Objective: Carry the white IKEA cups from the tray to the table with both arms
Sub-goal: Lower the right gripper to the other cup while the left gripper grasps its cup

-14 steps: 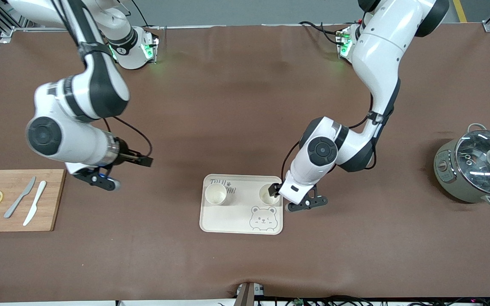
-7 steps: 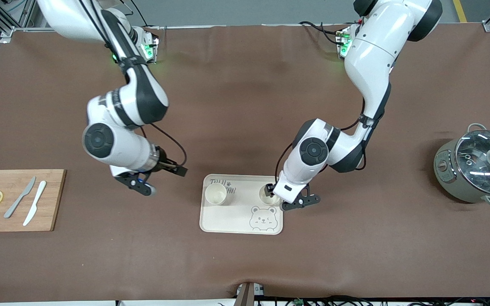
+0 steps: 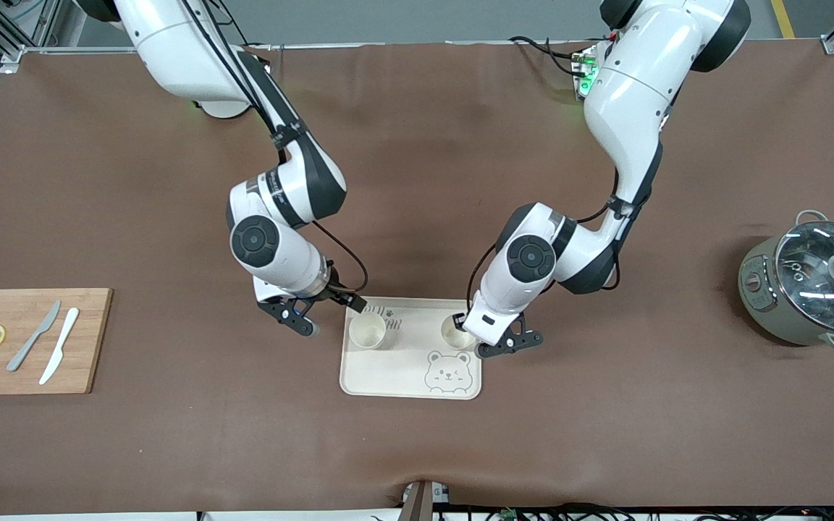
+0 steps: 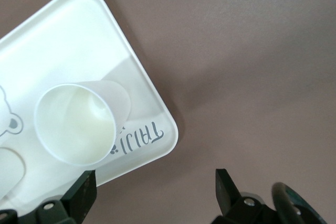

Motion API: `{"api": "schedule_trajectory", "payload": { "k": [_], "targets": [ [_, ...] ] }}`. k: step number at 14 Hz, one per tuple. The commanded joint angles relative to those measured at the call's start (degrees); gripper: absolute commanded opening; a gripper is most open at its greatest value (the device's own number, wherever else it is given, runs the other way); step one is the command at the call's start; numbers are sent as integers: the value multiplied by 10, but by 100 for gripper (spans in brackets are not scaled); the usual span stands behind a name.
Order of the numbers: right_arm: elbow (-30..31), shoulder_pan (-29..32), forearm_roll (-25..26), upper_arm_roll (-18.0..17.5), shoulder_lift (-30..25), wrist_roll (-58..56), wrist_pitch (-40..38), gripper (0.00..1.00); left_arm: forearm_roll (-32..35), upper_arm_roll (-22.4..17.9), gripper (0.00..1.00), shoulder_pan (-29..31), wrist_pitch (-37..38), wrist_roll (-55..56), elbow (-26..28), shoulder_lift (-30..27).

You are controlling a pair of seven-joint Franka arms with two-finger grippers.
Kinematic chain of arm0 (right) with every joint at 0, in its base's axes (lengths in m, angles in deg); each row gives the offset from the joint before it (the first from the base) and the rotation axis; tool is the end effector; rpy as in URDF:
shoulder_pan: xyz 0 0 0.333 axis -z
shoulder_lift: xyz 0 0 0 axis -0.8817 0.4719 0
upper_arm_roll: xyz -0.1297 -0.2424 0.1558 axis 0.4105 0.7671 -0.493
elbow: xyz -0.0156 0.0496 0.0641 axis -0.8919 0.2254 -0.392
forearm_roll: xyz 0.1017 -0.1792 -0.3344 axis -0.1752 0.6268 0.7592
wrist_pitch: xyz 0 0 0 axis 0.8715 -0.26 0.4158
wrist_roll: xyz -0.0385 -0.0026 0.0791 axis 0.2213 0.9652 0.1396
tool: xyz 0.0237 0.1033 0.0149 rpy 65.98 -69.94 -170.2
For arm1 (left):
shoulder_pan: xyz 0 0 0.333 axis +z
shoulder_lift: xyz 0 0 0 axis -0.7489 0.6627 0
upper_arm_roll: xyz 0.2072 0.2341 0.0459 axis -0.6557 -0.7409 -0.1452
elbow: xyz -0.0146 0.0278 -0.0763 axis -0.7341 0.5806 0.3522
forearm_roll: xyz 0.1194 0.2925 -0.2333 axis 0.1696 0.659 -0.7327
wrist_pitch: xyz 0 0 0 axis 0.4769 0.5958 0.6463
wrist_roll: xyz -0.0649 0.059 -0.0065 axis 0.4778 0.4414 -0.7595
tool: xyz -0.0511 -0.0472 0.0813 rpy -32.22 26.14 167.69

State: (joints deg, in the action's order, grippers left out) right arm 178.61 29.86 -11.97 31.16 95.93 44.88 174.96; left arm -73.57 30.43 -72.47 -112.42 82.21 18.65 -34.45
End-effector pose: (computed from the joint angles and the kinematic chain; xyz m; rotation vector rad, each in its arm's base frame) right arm 0.6133 0.3383 0.2793 -2.8867 0.8158 0.1268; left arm 0.6395 -0.3894 0.2382 2.9678 0.3606 0.1035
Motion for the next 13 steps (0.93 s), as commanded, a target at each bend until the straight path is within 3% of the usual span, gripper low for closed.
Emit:
{"api": "schedule_trajectory", "payload": {
  "k": [1, 3, 7, 9, 11, 13],
  "targets": [
    [-16, -2, -13, 5, 16, 7, 26, 100, 17, -3, 0, -2, 12, 9, -13, -8],
    [-17, -3, -16, 5, 25, 8, 53, 92, 17, -3, 0, 2, 32, 8, -15, -23],
    [-23, -5, -15, 4, 41, 14, 56, 59, 15, -18, 0, 12, 139, -9, -53, -57],
    [-48, -18, -13, 5, 61, 57, 56, 48, 12, -23, 0, 35, 166, -48, -52, -91],
    [-67, -21, -13, 5, 72, 82, 55, 47, 7, -17, 0, 80, 201, -75, -41, -118],
    [-67, -22, -12, 5, 74, 82, 55, 26, -3, -17, 0, 109, 236, -127, -42, -136]
  ]
}}
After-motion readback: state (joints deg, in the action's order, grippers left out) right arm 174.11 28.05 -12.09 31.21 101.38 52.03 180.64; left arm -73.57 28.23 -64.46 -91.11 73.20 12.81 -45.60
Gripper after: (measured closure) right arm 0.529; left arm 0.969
